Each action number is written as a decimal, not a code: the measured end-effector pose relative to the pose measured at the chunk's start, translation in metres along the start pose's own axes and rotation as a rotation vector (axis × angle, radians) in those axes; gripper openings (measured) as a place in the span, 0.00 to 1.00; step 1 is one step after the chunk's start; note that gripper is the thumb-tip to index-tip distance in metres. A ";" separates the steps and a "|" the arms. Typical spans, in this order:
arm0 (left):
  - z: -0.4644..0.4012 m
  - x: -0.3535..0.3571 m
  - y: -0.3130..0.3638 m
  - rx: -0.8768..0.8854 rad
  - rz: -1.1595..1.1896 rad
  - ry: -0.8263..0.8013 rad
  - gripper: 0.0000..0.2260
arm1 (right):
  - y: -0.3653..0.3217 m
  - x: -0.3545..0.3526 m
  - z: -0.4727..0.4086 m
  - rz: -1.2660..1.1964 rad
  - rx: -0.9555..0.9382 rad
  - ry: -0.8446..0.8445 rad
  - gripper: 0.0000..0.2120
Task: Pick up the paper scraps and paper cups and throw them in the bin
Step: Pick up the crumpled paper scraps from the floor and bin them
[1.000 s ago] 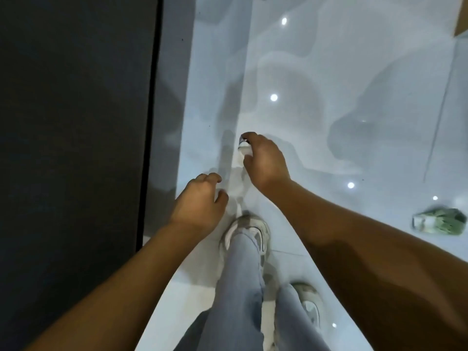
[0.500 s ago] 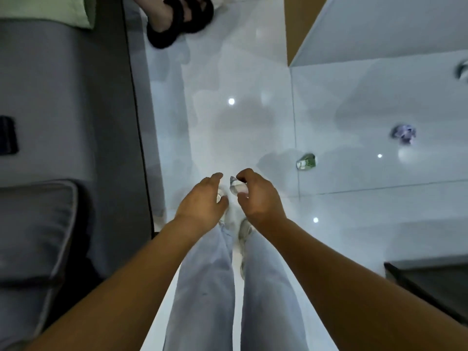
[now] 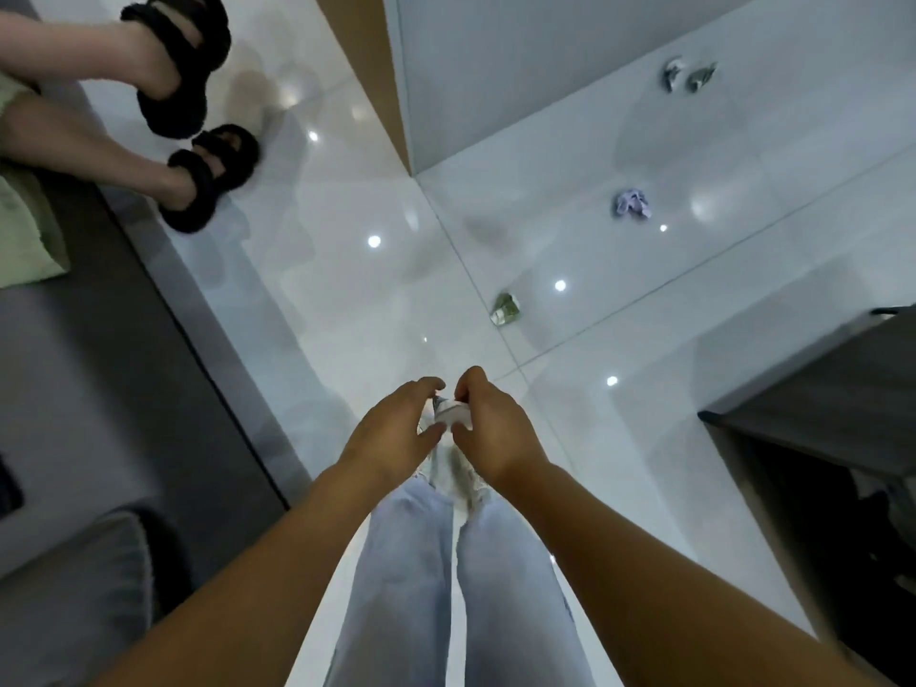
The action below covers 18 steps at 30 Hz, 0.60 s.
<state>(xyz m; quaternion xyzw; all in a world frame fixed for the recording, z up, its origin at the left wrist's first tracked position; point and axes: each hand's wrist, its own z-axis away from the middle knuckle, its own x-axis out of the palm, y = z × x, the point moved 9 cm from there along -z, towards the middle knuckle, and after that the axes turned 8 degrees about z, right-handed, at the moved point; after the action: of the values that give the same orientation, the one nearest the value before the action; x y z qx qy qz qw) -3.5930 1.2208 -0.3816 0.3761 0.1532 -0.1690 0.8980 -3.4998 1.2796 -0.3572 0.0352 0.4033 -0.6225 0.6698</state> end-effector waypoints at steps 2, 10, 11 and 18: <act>-0.011 0.003 0.017 0.046 -0.043 -0.044 0.15 | 0.010 -0.006 -0.003 -0.049 0.038 0.017 0.07; -0.057 0.009 0.053 0.038 -0.188 -0.052 0.07 | 0.060 -0.035 -0.030 -0.136 0.100 0.043 0.18; -0.064 0.007 0.055 0.025 -0.200 -0.034 0.07 | 0.070 -0.041 -0.036 -0.134 0.120 0.035 0.20; -0.133 0.000 0.052 -0.061 -0.217 0.025 0.08 | 0.142 -0.064 -0.111 -0.011 0.172 -0.002 0.22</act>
<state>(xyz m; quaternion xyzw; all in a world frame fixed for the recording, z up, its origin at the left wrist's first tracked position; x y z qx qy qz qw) -3.5909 1.3518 -0.4381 0.3317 0.2096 -0.2558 0.8835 -3.4260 1.4236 -0.4588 0.0896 0.3478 -0.6584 0.6615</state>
